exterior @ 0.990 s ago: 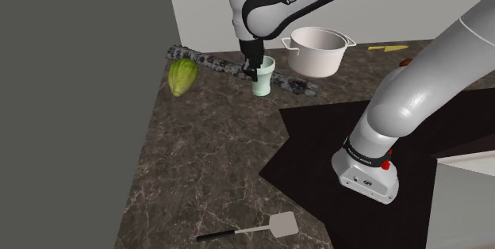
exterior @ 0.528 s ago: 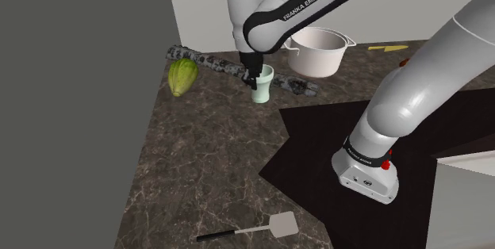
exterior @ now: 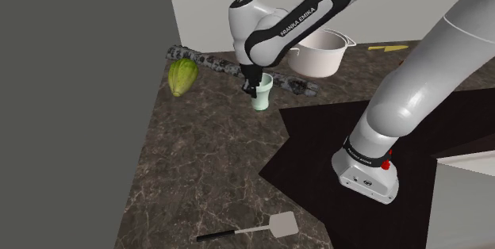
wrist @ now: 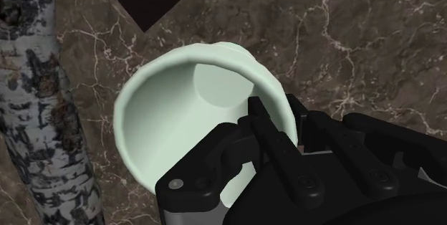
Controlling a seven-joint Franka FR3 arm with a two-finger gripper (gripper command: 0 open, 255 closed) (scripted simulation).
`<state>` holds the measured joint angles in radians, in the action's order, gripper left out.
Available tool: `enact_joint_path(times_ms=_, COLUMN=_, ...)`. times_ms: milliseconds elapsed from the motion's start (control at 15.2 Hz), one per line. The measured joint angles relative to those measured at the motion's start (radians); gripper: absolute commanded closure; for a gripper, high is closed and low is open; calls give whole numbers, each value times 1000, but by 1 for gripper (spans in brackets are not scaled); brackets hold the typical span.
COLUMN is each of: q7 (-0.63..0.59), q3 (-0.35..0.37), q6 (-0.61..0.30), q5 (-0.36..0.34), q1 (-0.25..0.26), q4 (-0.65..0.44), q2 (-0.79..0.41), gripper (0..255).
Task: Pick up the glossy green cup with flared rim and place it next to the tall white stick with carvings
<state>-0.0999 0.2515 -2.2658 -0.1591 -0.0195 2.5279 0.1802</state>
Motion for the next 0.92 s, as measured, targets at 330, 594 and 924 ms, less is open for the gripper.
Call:
enact_joint_path(times_ms=330, q7=-31, q3=5, q6=-72, q5=-30, q1=-6, q4=19, q2=-57, gripper=255)
enact_joint_path(times_ms=594, q7=-58, q3=7, q6=-129, q5=-59, q1=-13, q4=33, q2=-104, gripper=255)
enact_joint_path(times_ms=924, q7=-75, q3=6, q6=-162, q5=-79, q1=-16, q4=40, q2=-133, gripper=255)
